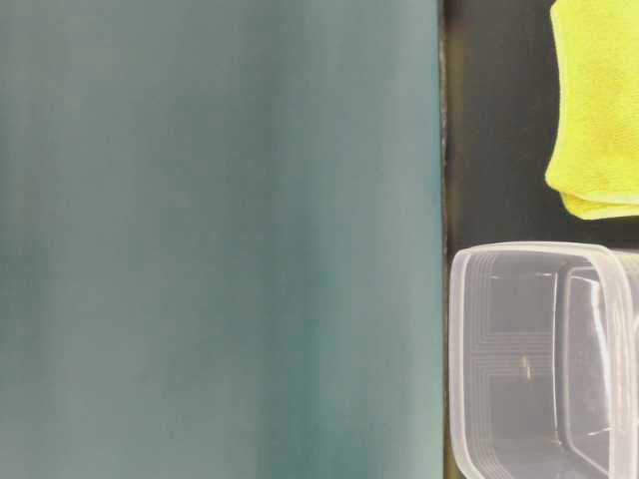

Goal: Place the yellow towel into the container with the left arm.
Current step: 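Move the left gripper over the yellow towel beside the container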

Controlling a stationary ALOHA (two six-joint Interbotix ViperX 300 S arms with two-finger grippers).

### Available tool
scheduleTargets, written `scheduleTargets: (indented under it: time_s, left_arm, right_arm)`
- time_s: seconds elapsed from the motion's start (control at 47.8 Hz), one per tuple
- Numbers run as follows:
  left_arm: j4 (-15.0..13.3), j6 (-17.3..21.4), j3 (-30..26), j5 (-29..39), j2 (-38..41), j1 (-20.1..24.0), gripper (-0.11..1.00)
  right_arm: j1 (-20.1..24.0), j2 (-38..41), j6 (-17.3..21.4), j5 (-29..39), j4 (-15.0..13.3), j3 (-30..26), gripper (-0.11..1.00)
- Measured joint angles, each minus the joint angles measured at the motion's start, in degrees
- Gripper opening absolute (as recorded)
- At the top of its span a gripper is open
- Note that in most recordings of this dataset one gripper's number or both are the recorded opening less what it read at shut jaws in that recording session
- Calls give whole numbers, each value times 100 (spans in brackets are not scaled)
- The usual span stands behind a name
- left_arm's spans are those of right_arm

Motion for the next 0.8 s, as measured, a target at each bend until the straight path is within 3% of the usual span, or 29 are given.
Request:
scheduleTargets:
  time_s: [0.063,0.23,0.398,0.691,0.796]
  left_arm:
    - [62,-141,-79,141,53,35,1]
    - [193,-466,-1011,1336,694,343,0]
    - [202,-325,-2101,2443,1564,316,0]
    - [211,114,-4271,4122,3832,211,0]
    - [211,255,-4913,4632,4491,220,0]
  right_arm:
    - [9,0,9,0,9,0,2]
    - [18,-176,35,0,18,0,-1]
    - [26,-510,44,404,18,-9,-1]
    - [18,-1151,70,1521,26,-9,0]
    - [9,-1301,70,1644,35,-9,9]
